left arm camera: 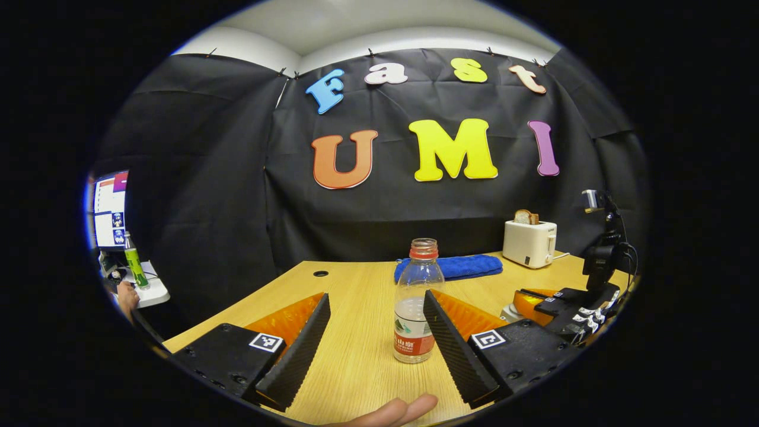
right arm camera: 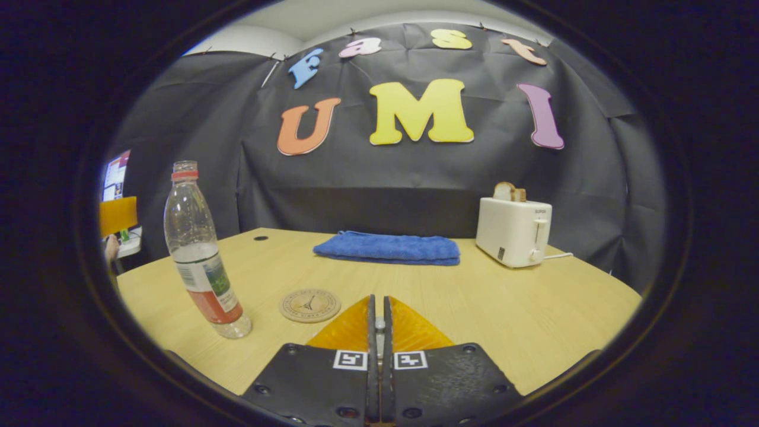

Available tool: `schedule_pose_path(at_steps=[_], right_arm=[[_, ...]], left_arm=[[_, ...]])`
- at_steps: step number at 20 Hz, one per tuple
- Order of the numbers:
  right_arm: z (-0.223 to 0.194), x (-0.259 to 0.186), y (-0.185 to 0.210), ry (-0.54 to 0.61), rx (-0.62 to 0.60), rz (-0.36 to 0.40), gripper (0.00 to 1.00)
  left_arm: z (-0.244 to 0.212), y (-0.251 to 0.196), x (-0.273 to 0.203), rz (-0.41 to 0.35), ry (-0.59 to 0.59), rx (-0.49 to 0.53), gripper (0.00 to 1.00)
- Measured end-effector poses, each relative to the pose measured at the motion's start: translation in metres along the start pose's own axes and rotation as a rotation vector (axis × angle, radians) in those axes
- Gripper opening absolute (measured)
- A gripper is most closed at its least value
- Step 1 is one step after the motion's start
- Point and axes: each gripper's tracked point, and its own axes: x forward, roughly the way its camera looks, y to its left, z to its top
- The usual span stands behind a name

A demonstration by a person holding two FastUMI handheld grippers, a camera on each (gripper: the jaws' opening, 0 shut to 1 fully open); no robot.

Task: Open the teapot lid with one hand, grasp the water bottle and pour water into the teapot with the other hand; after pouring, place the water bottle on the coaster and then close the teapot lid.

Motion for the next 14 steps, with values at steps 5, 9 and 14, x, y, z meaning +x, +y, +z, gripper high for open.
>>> schedule_pose_path(at_steps=[5, 9, 14], right_arm=[[0.000, -0.002, -0.001, 0.011, -0.029, 0.002, 0.02], [0.010, -0.005, 0.001, -0.029, -0.051, 0.038, 0.01], [0.030, -0.020, 0.002, -0.067, -0.023, 0.071, 0.01]], left_arm=[[-0.024, -0.012, 0.012, -0.048, 0.049, -0.048, 0.99], [-0.051, -0.036, 0.016, -0.133, 0.091, -0.131, 0.99], [-0.067, -0.037, 0.030, -0.150, 0.085, -0.101, 0.99]])
